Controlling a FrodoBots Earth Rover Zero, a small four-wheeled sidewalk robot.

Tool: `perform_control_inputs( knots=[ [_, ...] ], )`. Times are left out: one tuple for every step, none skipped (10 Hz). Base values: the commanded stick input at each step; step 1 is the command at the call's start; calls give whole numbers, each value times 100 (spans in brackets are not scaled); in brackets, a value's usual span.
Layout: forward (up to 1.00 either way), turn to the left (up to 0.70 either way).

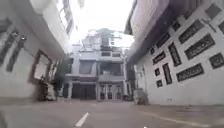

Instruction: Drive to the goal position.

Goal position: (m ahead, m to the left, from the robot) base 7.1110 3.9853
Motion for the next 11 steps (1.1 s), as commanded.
perform_control_inputs(
  knots=[
    [100,5],
    [100,5],
    [100,5],
    [100,5],
    [100,5],
    [100,5],
    [100,5],
    [100,5],
    [100,6],
    [100,31],
    [100,32]
  ],
)
